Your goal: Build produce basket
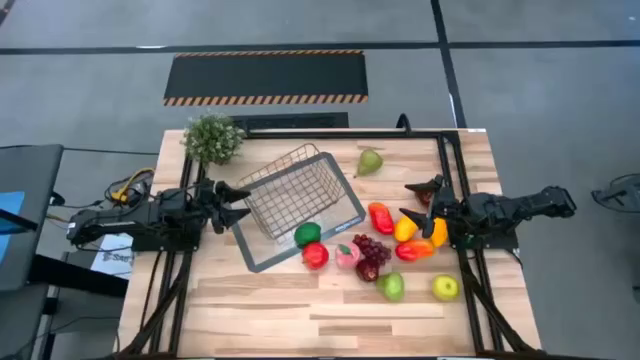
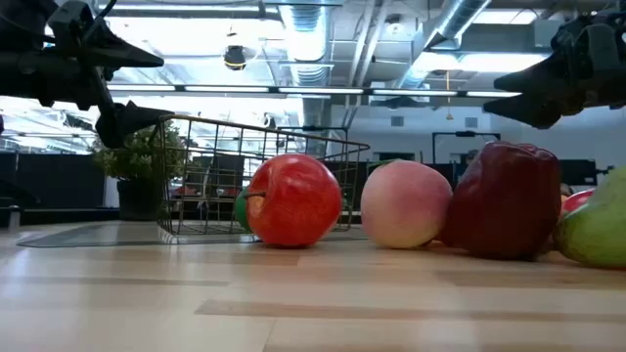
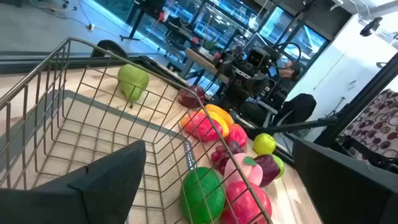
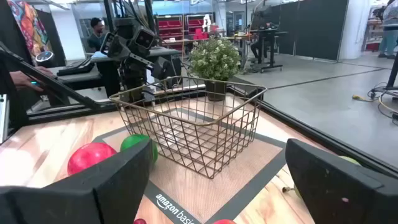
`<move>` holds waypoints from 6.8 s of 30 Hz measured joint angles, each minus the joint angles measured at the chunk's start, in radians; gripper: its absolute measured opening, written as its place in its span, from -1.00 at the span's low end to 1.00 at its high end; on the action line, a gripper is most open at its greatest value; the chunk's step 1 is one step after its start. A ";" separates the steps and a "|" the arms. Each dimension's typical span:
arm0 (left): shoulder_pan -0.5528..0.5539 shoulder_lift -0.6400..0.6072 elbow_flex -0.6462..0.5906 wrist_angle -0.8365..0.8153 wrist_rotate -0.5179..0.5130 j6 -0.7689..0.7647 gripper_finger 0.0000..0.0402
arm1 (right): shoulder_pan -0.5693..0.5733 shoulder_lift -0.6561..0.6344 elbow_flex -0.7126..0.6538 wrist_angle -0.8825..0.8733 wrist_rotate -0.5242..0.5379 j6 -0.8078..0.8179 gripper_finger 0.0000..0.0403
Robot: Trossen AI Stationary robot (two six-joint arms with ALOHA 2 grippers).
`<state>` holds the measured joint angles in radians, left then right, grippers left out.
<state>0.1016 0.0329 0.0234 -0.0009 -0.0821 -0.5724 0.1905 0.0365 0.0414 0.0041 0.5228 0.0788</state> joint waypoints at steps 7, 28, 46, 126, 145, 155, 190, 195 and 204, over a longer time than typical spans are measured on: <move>0.000 0.000 0.000 0.000 0.000 0.000 0.95 | 0.000 0.000 0.000 0.000 0.000 0.000 0.91; 0.000 0.000 0.000 0.000 0.000 0.000 0.95 | 0.000 0.000 0.000 0.000 0.000 0.000 0.91; 0.001 0.000 0.000 0.013 -0.089 0.412 0.95 | 0.000 0.000 0.000 0.000 0.000 0.000 0.91; 0.000 0.000 -0.001 0.338 -0.399 -0.555 0.62 | -0.069 0.000 0.000 0.135 -0.004 0.777 0.91; 0.001 0.388 0.362 0.621 -0.314 -0.263 -0.35 | -0.181 0.197 0.510 -0.049 0.067 0.366 0.91; -0.003 0.838 0.934 -0.327 0.050 -0.187 0.15 | -0.186 0.490 0.851 -0.572 0.051 0.365 0.91; -0.320 1.819 1.839 -1.180 0.172 0.507 0.43 | -0.185 0.505 0.906 -0.920 -0.054 0.490 0.91; -0.381 1.828 1.839 -1.122 -0.013 0.414 0.43 | -0.185 0.505 0.906 -0.919 -0.054 0.522 0.91; -0.457 1.931 1.839 -1.052 -0.105 0.405 0.43 | -0.184 0.505 0.906 -0.923 -0.054 0.524 0.91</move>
<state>-0.3552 1.9640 1.8622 -1.0525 -0.1875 -0.1679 0.0063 0.5419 0.9470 -0.9185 0.4686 0.6025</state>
